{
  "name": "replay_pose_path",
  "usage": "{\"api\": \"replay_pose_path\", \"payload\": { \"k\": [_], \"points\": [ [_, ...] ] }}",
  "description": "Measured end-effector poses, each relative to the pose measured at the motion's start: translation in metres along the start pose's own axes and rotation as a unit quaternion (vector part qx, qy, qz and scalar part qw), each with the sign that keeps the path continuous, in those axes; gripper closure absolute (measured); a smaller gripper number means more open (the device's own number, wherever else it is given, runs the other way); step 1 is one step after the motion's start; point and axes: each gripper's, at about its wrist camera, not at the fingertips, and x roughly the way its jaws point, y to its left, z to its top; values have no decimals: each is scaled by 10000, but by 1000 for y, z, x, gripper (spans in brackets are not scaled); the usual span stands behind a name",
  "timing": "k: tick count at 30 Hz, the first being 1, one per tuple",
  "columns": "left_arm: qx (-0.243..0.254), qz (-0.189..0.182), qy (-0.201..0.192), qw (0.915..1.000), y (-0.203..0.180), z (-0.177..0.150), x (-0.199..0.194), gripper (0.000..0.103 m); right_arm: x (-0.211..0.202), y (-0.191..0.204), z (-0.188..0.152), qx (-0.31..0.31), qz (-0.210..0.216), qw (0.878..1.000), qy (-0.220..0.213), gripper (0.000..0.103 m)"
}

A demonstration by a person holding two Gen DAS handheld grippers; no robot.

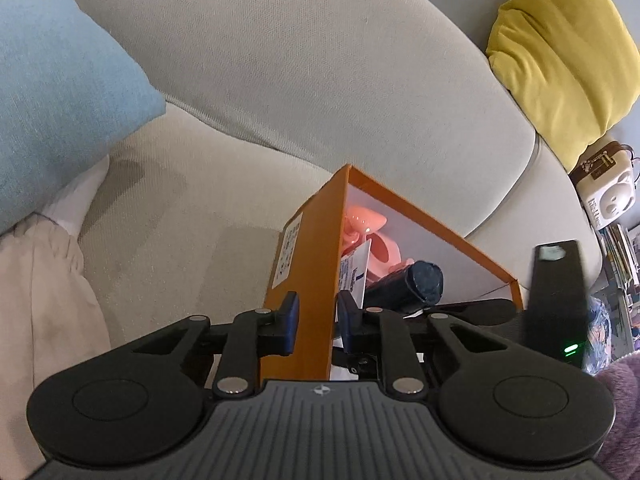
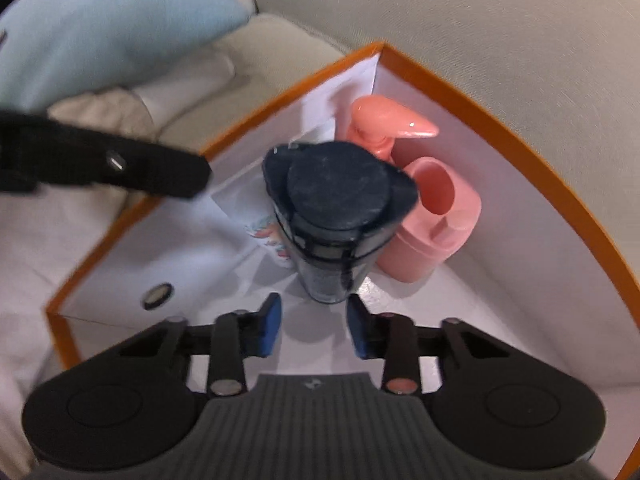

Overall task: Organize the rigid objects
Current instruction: 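Open both tools to release the tube and can and withdraw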

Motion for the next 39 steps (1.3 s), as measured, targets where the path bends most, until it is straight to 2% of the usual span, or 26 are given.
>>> {"api": "replay_pose_path", "payload": {
  "k": [2,6,8,12,16,21,24,30,32,37,39],
  "points": [
    [-31,-16,-11,10000,-2,2,1,80,7,2,-1,-220,-187,9996,50,81],
    [-83,1,-1,10000,-1,4,0,80,15,-3,-1,-199,-217,9995,75,83],
    [-89,7,-2,10000,-2,4,1,80,18,-5,0,-152,-264,9995,69,89],
    [-26,55,-44,10000,-6,4,0,80,22,-7,0,-183,-282,9994,101,90],
    [290,64,-352,9989,-17,3,-7,80,16,-7,-4,-156,-274,9995,88,89],
    [825,-24,-789,9935,-38,-3,-17,80,-12,-5,-18,37,-427,9990,-97,87],
    [1068,-91,-930,9899,-48,-8,-21,80,-38,-4,-29,216,-512,9980,-300,87],
    [1573,-29,-979,9827,-69,-23,-24,78,-101,0,-71,993,-404,9901,-910,74],
    [1756,-9,-1059,9788,-77,-31,-28,77,-118,1,-84,1246,-415,9848,-1138,66],
    [2084,-356,-1441,9667,-87,-60,-52,77,-154,4,-134,1965,-456,9646,-1697,65],
    [2059,-348,-1509,9662,-87,-74,-61,77,-160,9,-155,2166,-525,9561,-1902,65]
  ]
}}
